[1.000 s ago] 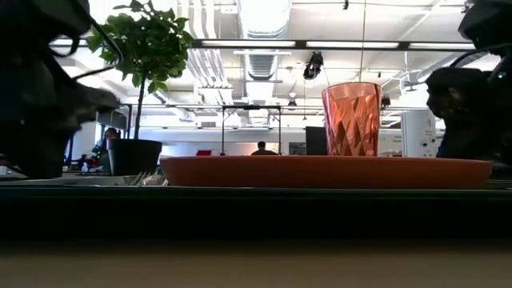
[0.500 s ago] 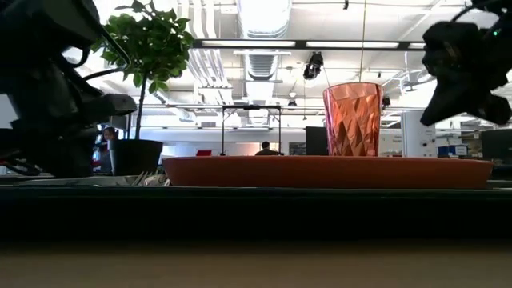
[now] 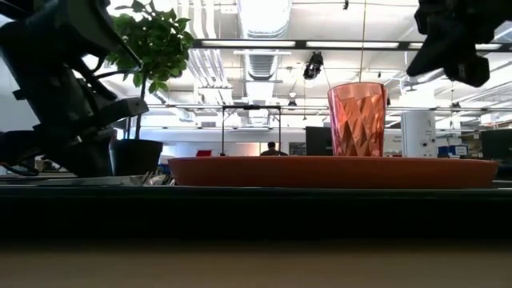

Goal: Pick and place plate/cup/fork/spoon on tray
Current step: Adjust the black tray

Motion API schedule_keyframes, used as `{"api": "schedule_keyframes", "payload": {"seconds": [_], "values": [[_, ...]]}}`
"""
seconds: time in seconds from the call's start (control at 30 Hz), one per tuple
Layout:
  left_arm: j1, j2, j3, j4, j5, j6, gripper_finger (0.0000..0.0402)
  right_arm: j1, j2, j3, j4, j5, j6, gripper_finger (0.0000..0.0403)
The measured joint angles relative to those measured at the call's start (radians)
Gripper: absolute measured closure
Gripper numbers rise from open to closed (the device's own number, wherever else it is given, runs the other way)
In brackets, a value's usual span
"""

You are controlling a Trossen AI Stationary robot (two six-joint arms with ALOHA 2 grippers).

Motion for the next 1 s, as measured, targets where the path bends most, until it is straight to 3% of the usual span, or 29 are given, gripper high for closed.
{"api": "schedule_keyframes", "payload": {"seconds": [0.17, 0.33, 0.5, 0.73, 1.0], "values": [[0.016, -0.001, 0.0, 0.001, -0.003, 0.028, 0.0402, 0.0, 0.004, 0.022, 0.0, -0.078, -0.005, 0.0394], [0.015, -0.01, 0.0, -0.007, 0.006, 0.033, 0.0402, 0.01, 0.028, 0.022, 0.007, -0.222, 0.018, 0.0394], [0.013, -0.031, 0.0, -0.014, 0.037, 0.054, 0.0402, 0.123, 0.099, 0.037, 0.103, -0.34, 0.054, 0.0394], [0.013, -0.056, 0.0, -0.031, 0.043, 0.074, 0.0402, 0.37, 0.257, 0.113, 0.238, -0.334, 0.166, 0.0394], [0.013, -0.113, 0.001, -0.1, 0.047, 0.099, 0.0402, 0.506, 0.448, 0.133, 0.399, -0.333, 0.322, 0.0394]]}}
